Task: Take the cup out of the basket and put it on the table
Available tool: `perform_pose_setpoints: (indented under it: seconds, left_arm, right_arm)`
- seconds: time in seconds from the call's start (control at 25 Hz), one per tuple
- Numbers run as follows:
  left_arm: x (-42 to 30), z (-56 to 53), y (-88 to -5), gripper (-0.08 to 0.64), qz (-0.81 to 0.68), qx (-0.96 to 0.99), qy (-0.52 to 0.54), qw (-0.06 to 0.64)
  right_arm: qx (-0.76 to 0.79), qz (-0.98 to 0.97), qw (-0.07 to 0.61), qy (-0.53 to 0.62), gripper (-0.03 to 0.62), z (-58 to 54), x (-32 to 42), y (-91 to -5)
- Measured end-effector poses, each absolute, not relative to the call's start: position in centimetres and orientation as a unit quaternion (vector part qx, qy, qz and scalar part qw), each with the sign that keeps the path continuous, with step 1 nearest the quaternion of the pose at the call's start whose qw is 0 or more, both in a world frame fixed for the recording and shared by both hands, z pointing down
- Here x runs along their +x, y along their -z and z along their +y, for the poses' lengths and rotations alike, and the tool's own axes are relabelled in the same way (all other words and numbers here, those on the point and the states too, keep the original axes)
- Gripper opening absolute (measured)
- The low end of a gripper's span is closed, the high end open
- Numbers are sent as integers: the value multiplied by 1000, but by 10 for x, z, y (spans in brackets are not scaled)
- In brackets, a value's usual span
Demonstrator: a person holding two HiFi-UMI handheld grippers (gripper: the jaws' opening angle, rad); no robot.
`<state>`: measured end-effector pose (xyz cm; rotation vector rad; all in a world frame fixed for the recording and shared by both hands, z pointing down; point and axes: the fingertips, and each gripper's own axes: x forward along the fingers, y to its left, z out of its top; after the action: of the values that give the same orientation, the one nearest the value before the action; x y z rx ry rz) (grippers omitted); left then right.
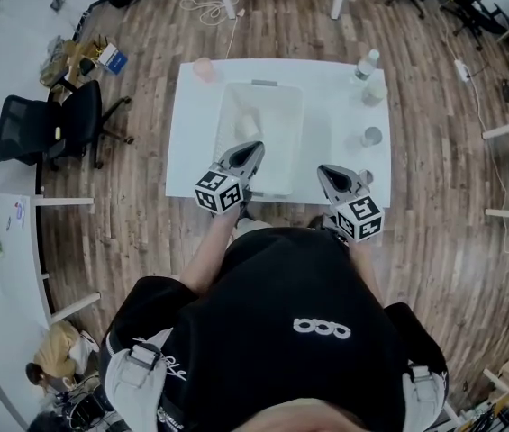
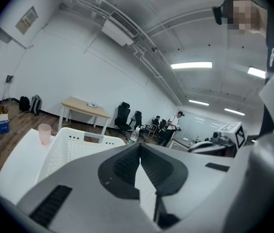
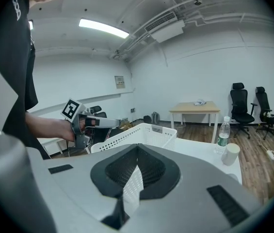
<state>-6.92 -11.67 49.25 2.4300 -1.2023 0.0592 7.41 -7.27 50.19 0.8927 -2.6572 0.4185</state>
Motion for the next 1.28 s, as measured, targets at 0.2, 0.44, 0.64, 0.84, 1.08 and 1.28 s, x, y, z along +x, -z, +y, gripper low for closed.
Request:
perform_pose_setpoints:
  seconds: [0.2,0.44,0.64,0.84,1.08,1.28]
  left_arm:
    - [-78,-142,-526,23,-438,871,-155,160]
    - [-89,-176,-575,246,-387,852,-342,86]
    - [-92,-195,-632,342,-270,799,-537,-5]
    - [-99,-211,-687,374,-180,734,-653,-54]
    - [-123,-221,-744,379,-110,641,-757,-66]
    - [-149,-231,-770,391,-86,582,-807,-46]
  right_arm:
    - [318,-923,156,-149,25,-66,78,-502]
    - [333,-916,160,-158,25,-57,85,-508]
    - [351,-906,161,-172,25,-54,96,-513]
    - [362,-898,167,-185,25,-52,101,-524]
    - [369,-892,173,-195,25,-54,102,-529]
    - [369,-889,181,-203,25,-56,100,-535]
